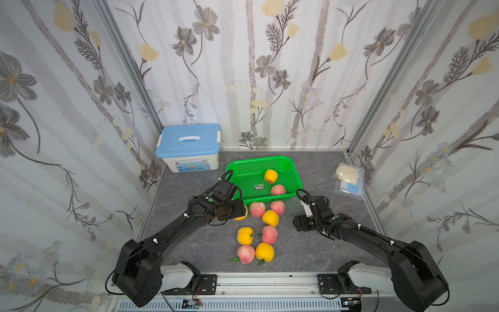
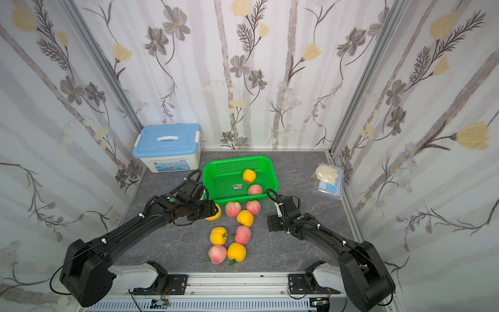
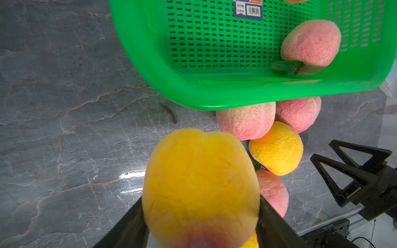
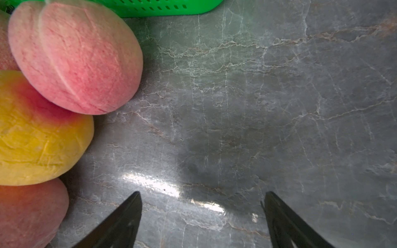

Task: Put the peaches into the basket
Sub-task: Pick up the peach from the center of the board.

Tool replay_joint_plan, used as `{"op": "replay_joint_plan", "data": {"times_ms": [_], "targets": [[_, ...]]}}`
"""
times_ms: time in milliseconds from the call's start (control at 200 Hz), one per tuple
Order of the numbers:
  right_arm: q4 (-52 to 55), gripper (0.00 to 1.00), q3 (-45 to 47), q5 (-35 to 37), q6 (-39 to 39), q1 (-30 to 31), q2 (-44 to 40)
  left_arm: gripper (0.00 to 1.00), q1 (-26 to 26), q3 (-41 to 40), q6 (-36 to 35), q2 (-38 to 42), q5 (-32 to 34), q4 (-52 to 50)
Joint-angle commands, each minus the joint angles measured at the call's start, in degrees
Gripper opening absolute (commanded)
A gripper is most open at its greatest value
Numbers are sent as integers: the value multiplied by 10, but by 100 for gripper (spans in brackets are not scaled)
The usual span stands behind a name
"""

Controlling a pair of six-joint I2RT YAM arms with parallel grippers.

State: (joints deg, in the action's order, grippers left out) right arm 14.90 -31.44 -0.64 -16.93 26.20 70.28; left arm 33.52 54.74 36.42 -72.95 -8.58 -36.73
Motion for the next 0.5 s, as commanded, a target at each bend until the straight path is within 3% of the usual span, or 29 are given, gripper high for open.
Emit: {"op": "replay_joint_plan", "data": {"times_ms": [0, 495], "targets": [[-14, 90, -4, -3, -6, 0, 0, 65, -1, 10, -4, 12, 11, -17], [-17, 90, -1, -2, -4, 0, -2, 65, -1, 41, -3, 77, 59, -33]]}}
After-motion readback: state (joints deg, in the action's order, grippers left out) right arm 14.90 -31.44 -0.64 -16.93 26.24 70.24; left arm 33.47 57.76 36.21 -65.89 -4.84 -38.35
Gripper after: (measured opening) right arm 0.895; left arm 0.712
